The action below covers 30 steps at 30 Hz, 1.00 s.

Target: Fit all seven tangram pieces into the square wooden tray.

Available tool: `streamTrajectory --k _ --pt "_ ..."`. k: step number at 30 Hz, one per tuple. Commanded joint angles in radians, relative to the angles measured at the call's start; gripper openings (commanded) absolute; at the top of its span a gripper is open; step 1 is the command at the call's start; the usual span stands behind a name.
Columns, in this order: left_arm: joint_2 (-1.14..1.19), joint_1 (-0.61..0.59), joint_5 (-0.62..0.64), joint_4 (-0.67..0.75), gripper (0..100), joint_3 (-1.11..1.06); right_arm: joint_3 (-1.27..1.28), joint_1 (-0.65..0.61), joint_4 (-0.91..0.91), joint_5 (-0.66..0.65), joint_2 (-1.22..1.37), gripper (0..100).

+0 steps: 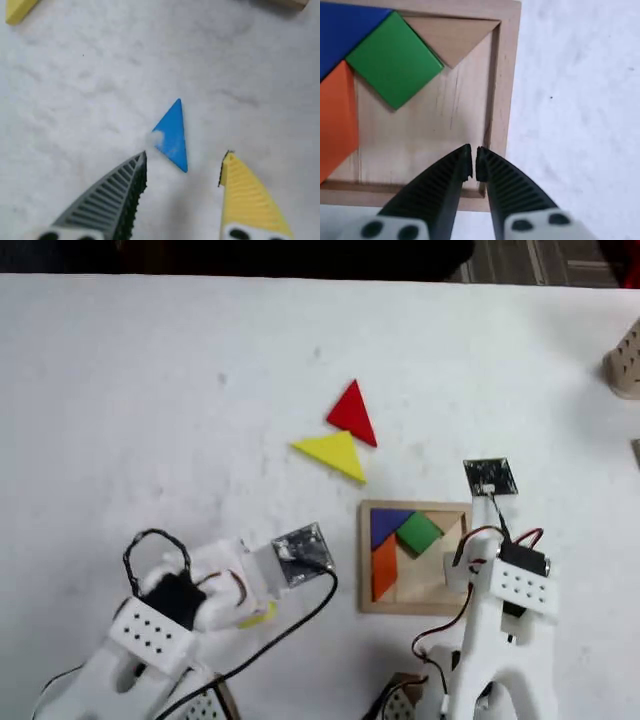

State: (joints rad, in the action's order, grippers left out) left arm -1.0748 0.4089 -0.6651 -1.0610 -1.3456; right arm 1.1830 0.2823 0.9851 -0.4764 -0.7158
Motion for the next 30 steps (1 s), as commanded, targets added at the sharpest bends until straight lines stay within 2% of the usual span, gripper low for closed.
streamTrajectory --k 1,5,9,15,27,30 --pt "0.013 0.022 -0.011 0.046 26 0.009 -0.006 0.005 -0.015 -0.012 -0.021 1.8" --pt "0.119 0.021 -0.009 0.141 28 0.020 -0.006 0.005 -0.015 -0.012 -0.021 1.8" --pt "0.314 -0.016 -0.005 0.184 31 0.118 -0.005 0.005 -0.013 -0.012 -0.021 1.8" --pt "0.572 -0.041 0.057 0.276 31 0.226 -0.005 0.005 -0.013 -0.012 -0.021 1.8" --pt "0.641 -0.094 0.094 0.219 31 0.275 -0.002 0.007 -0.013 -0.014 -0.021 1.8" --pt "0.641 -0.088 0.054 0.219 31 0.273 0.005 0.005 -0.013 -0.014 -0.028 1.8"
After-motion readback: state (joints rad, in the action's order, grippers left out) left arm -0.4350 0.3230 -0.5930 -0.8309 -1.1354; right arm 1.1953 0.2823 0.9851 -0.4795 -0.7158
